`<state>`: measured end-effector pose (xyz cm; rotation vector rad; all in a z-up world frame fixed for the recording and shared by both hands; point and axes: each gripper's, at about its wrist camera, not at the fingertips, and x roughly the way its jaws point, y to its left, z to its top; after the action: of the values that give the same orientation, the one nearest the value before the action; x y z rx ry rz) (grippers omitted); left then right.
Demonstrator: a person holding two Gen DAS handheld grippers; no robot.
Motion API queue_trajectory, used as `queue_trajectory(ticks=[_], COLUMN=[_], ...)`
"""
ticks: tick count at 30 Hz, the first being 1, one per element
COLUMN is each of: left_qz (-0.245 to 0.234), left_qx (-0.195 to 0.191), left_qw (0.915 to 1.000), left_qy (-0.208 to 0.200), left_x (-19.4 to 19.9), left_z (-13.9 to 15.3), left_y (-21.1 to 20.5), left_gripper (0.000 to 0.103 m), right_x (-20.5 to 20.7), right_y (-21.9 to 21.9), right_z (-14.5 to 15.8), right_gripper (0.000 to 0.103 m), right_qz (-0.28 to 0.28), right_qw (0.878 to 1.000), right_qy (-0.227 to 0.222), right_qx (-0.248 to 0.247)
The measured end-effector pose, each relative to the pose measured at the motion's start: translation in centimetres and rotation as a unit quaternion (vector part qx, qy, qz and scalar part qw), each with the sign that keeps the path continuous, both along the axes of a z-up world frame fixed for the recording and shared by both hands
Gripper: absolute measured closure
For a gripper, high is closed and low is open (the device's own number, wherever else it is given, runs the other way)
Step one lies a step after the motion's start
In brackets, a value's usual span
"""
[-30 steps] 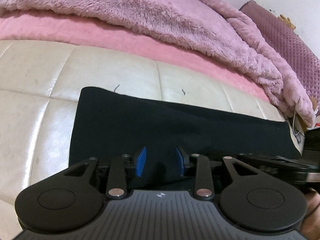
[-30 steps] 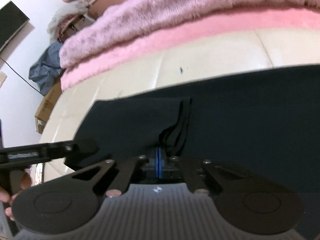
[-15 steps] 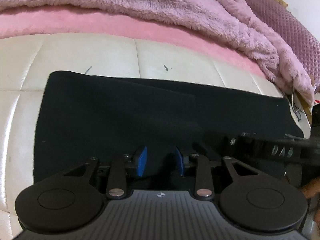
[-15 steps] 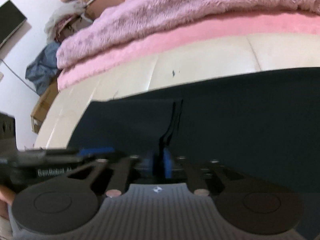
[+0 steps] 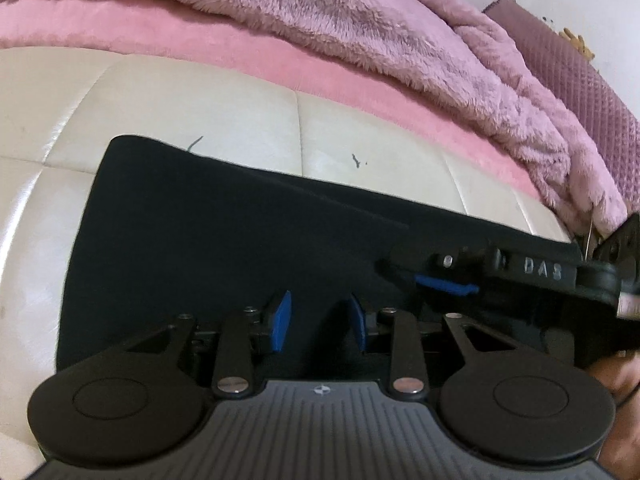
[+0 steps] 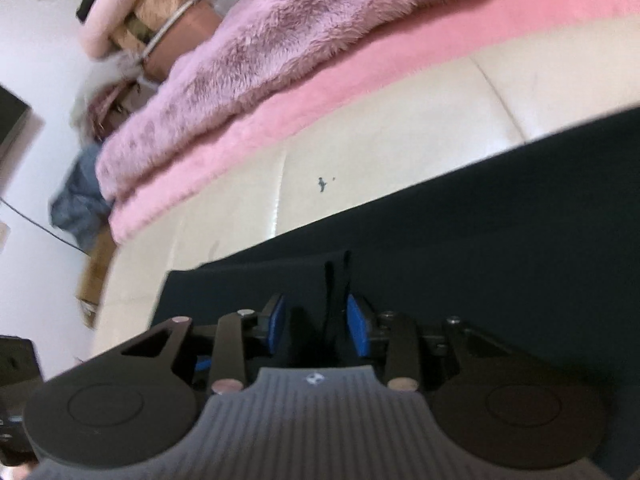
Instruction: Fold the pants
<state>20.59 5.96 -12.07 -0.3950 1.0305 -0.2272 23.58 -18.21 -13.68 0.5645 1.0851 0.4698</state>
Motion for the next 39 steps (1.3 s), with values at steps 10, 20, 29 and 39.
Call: queue_trajectory(ticks=[10, 20, 29, 39], left_qz=[-0.001, 0.051, 0.081, 0.039], left_qx=[0.007, -0.019, 0.001, 0.001], left_qw=[0.9999, 0.9970, 0.9929, 0.9963], left_qy=[-0.010, -0.055, -0.088, -0.077], left_x=[1.3, -1.5, -2.6, -1.7], left_z=[0.0, 4.2, 7.1, 6.5], left_y=[-1.7, 2.0, 4.1, 1.1], left_gripper=[0.067, 0.067, 0.067, 0.067], right_x=[-0.1, -0.8, -0.1, 0.3], right_y=[-0.1, 2.7, -1.3, -15.1], right_z=[-0.2, 6.6, 16.4, 25.4], right_gripper=[0.103, 0.103, 0.103, 0.103], right_qz=[-0.015, 0.051, 0.065, 0.013], right_qw=[0.999, 0.992, 0.982, 0.982], right_qy=[-0.010, -0.113, -0.168, -0.167], right_qx=[0.039, -0.030, -0.059, -0.082])
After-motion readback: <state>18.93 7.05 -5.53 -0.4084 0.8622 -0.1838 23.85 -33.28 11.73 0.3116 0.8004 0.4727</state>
